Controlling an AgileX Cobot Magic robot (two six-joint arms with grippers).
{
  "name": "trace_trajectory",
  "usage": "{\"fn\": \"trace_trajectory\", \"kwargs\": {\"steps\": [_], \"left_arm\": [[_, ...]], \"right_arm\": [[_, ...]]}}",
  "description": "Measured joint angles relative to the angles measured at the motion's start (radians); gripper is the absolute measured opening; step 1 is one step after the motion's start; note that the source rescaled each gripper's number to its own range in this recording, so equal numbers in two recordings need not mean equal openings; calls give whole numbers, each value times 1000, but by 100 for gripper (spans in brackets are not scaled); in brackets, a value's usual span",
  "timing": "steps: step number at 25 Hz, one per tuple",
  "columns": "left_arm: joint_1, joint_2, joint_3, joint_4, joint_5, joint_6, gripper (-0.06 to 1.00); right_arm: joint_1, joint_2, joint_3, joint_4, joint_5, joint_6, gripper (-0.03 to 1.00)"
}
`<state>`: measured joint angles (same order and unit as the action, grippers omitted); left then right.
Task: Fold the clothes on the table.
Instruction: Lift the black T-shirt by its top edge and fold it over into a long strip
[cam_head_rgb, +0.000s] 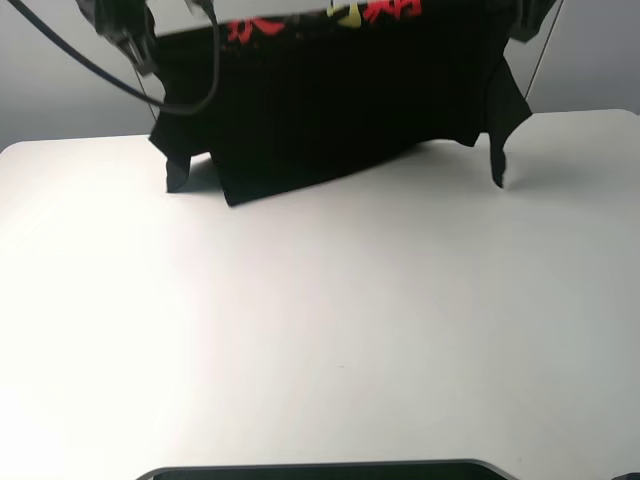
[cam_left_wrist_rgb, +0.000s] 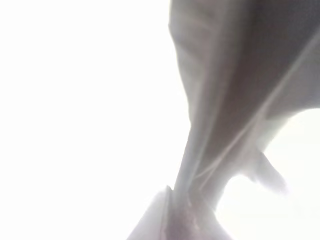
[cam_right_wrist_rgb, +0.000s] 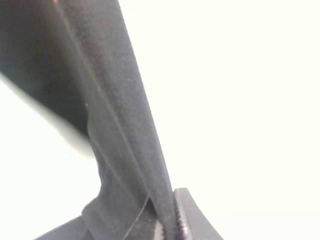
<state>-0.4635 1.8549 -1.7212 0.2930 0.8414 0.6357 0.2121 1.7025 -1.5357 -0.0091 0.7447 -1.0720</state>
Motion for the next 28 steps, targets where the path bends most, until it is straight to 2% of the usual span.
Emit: {"fn": "trace_trajectory", "kwargs": {"steps": [6, 9, 12, 14, 18, 22, 28], "left_arm": [[5, -92, -122, -35, 13, 0, 1], [6, -94, -109, -82, 117, 15, 1], [12, -94, -42, -159, 274, 95, 1], [13, -92, 24, -227, 343, 155, 1], [-17, -122, 222, -309, 368, 195, 1], [-83, -182, 428, -312, 372, 186, 1], [-129, -240, 714, -319, 370, 123, 1]], "right_arm": [[4, -89, -45, 17, -6, 3, 0], [4, -94, -38, 100, 17, 3, 0], [2, -94, 9, 208, 110, 5, 0], [1, -94, 65, 264, 193, 10, 0], [1, -94, 231, 353, 321, 26, 1], [1, -99, 439, 414, 400, 37, 1], [1, -152, 693, 473, 436, 43, 1]]}}
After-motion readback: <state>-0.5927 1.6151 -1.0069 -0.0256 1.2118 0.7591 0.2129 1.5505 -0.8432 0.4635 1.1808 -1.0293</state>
